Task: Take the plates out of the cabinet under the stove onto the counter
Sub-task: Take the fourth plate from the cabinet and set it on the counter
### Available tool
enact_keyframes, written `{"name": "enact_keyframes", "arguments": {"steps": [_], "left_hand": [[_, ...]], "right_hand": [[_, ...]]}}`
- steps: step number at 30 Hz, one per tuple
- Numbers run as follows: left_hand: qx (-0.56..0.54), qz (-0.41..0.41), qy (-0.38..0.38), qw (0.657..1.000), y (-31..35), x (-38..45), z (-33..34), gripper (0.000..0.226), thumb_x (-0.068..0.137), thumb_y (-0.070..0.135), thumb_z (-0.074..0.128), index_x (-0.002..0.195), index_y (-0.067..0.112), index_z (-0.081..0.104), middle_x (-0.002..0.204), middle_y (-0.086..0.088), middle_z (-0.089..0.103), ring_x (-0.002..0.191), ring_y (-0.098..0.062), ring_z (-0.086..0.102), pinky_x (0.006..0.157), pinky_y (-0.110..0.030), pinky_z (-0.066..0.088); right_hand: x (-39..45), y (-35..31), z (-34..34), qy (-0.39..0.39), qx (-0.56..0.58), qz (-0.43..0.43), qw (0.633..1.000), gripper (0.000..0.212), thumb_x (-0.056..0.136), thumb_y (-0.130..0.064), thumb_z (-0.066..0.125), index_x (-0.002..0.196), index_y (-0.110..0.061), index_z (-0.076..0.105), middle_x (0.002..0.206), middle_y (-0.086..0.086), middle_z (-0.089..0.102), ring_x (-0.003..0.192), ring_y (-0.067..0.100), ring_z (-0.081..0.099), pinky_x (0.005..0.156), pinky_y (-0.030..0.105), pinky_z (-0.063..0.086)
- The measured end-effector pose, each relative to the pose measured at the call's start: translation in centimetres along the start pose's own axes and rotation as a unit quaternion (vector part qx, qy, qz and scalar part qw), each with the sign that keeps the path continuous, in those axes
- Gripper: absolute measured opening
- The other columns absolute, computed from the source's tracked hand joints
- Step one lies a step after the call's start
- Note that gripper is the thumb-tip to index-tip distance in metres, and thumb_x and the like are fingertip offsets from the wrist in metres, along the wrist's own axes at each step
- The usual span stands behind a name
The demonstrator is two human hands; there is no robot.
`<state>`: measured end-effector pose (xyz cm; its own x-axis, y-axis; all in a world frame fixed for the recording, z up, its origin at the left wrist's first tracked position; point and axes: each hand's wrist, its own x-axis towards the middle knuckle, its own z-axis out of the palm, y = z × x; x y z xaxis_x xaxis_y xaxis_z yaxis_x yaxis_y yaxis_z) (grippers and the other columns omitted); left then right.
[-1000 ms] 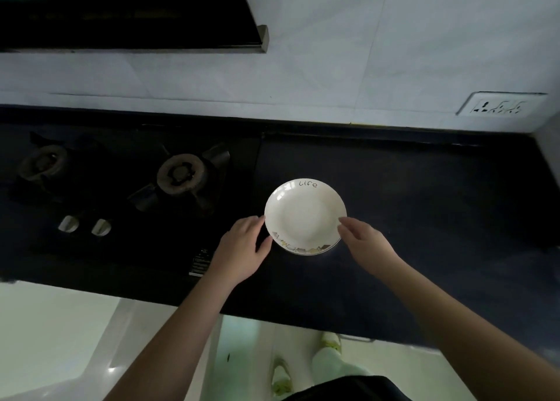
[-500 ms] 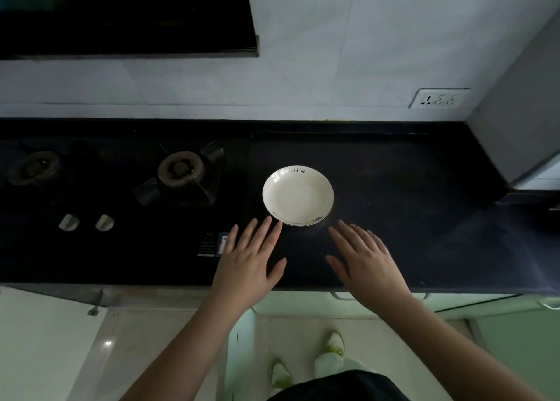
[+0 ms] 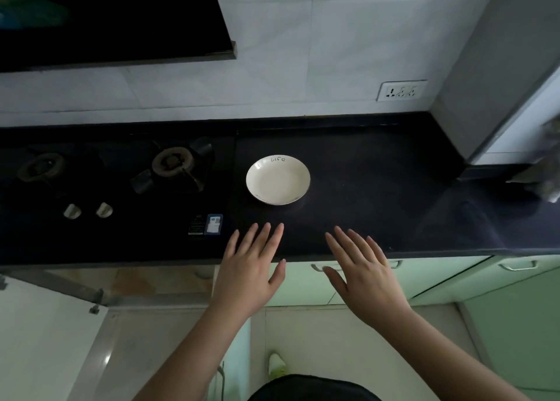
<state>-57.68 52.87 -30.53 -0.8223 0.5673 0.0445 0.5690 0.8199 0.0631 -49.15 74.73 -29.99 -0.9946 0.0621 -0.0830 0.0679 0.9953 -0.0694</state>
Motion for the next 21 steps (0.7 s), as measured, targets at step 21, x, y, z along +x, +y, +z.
{"name": "enact_keyframes", "arguments": {"steps": [21], "left_hand": [[0.043, -0.119, -0.016, 0.992, 11.7, -21.6, -1.8, 0.061, 0.099, 0.050, 0.027, 0.149, 0.019, 0.043, 0.153, -0.006, 0.044, 0.145, -0.030, 0.033, 0.118, -0.054, 0.011]], "right_hand": [[-18.0, -0.2, 0.6, -0.002, 0.044, -0.076, 0.996, 0.069, 0.098, -0.059, 0.007, 0.154, -0.021, 0.020, 0.161, 0.004, 0.021, 0.149, 0.026, 0.014, 0.121, 0.043, 0.006]]}}
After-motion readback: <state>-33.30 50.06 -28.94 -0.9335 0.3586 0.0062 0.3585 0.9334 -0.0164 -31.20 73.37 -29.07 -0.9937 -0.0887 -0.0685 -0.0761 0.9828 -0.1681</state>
